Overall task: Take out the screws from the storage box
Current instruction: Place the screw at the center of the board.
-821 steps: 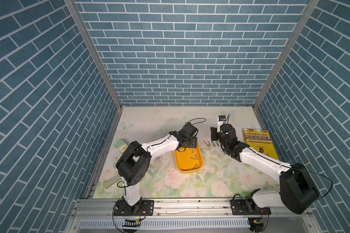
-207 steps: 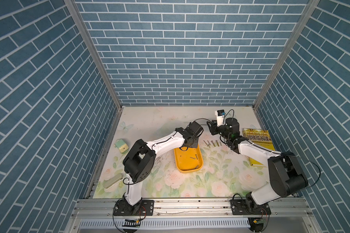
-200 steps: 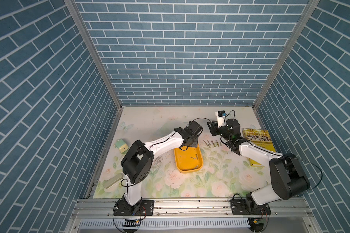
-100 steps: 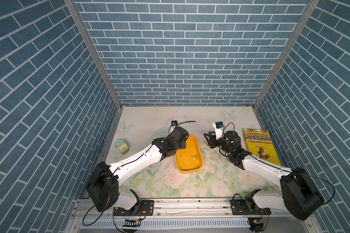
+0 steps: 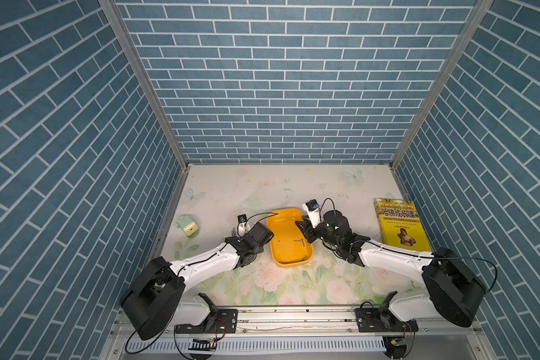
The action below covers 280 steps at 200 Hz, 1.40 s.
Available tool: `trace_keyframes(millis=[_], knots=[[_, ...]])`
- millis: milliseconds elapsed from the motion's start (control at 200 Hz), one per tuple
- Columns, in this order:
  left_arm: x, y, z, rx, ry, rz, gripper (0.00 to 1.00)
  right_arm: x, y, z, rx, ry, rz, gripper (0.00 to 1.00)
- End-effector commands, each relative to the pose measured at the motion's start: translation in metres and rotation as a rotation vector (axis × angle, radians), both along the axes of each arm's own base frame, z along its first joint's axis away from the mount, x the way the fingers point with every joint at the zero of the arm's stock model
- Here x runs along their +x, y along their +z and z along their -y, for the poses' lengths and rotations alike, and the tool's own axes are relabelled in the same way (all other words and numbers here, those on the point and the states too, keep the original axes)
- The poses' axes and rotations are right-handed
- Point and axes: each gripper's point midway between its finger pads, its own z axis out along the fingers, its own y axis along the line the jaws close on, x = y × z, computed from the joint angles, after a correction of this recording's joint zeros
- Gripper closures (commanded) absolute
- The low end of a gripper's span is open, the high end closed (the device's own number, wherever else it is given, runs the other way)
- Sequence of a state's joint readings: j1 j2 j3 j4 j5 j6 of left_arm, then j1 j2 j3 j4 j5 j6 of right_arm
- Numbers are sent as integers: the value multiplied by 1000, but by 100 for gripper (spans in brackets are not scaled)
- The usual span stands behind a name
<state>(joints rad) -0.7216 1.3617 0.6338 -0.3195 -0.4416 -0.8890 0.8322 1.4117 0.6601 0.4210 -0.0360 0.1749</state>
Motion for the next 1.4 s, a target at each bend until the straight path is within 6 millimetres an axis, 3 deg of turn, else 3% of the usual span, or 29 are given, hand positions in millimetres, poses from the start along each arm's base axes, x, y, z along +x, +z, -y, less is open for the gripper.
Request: trace_keyframes(millis=[0, 455, 605, 765, 930, 1020, 1125, 1275, 1395], knots=[[6, -16, 1, -52, 37, -5, 100, -3, -13, -3, -82, -5, -10, 60], [19, -49, -11, 2, 123, -104, 100, -7, -36, -16, -162, 32, -36, 59], [19, -50, -15, 1, 129, -109, 76, -7, -37, -15, -167, 29, -35, 58], [23, -33, -20, -1, 138, -65, 54, -7, -35, -15, -163, 30, -31, 56], [29, -5, -17, -33, 128, -3, 53, -8, -38, -14, -169, 34, -20, 53], [33, 20, -17, -65, 131, 60, 52, -8, -37, -14, -154, 41, 3, 53], [44, 70, -15, -143, 130, 221, 49, -10, -35, -15, -133, 59, 34, 51], [70, 161, -6, -173, 93, 451, 26, -2, -22, -21, -129, 42, 47, 49], [82, 193, 11, -184, 52, 448, 26, -10, -38, -26, -176, 77, -75, 54]])
